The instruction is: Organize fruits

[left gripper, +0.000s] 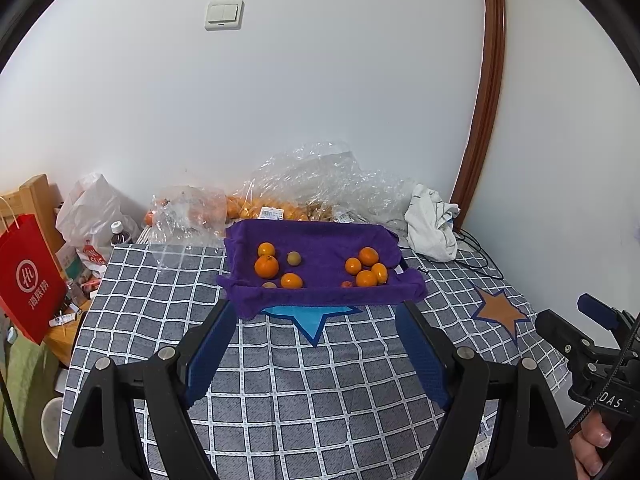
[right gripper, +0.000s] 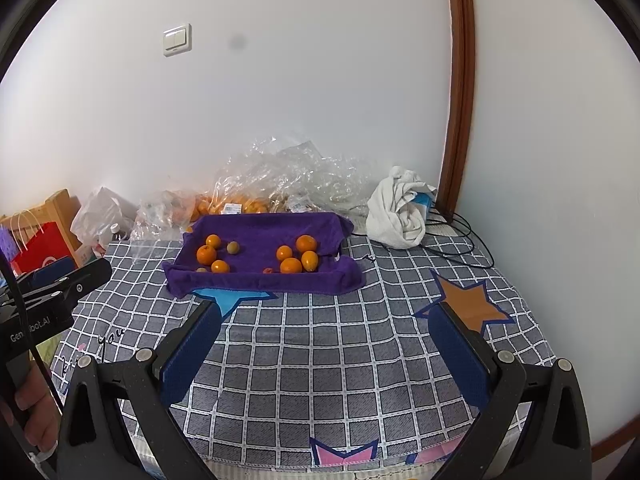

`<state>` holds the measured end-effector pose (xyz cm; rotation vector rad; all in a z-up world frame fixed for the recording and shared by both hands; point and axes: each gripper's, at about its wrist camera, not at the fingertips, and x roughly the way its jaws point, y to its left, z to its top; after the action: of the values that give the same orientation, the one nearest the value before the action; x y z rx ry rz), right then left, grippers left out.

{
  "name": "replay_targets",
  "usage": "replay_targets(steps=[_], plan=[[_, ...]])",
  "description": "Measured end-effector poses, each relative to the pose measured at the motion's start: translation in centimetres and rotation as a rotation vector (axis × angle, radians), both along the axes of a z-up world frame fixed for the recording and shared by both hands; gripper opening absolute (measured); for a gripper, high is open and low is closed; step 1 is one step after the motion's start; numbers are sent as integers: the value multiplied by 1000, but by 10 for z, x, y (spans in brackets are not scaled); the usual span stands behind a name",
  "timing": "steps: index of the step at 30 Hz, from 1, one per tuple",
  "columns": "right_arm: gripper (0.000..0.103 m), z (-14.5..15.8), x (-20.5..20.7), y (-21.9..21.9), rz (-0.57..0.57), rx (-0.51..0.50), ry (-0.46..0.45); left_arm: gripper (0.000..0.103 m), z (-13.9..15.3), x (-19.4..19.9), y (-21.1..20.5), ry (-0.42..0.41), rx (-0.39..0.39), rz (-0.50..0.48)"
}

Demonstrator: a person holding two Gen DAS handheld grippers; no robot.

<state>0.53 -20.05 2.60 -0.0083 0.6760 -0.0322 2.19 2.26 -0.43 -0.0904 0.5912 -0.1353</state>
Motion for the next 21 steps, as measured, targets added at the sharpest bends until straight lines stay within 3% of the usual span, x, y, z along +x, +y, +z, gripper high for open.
replay_targets(steps=[21], plan=[[102,3,-2,2,18,-8,-17,81,4,2,-2,-5,-3,-2]])
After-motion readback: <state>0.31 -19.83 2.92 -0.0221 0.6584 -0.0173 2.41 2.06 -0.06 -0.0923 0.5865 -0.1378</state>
